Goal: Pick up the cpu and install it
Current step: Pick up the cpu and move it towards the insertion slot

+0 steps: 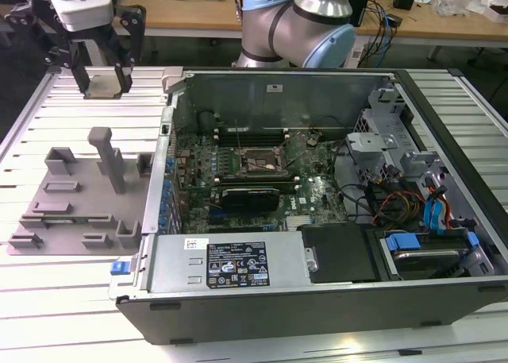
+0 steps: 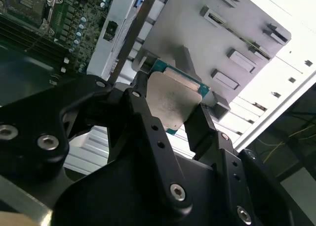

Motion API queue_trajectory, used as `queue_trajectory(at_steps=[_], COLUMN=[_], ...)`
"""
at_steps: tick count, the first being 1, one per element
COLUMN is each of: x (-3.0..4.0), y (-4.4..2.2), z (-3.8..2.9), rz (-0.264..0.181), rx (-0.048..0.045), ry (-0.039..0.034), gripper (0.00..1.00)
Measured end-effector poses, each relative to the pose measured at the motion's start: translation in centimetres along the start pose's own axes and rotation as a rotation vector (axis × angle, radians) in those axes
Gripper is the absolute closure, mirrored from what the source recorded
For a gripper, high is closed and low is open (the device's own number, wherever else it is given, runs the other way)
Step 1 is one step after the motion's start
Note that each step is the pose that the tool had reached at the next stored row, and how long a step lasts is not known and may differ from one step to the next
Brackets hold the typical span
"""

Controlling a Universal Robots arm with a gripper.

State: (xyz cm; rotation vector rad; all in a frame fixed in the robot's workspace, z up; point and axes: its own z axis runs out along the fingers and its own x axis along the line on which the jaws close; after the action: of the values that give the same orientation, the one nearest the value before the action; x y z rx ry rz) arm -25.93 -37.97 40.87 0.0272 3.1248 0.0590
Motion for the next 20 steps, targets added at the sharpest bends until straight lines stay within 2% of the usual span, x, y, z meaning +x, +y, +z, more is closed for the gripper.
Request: queue_trajectory(at_steps=[5,7,9,20], x=[-0.96,-2.05,-2.77,-5.09], y=[0.02,0.04,0.05,0.09], z=[0.02,0.03,0.04,0.08], rz=[0.0,0.0,0.0,0.0], rx=[-0.0001,0.0,0.0,0.0], ry=[-0.0001,0.0,0.0,0.0], gripper=[0.45,0.45,0.45,0.45])
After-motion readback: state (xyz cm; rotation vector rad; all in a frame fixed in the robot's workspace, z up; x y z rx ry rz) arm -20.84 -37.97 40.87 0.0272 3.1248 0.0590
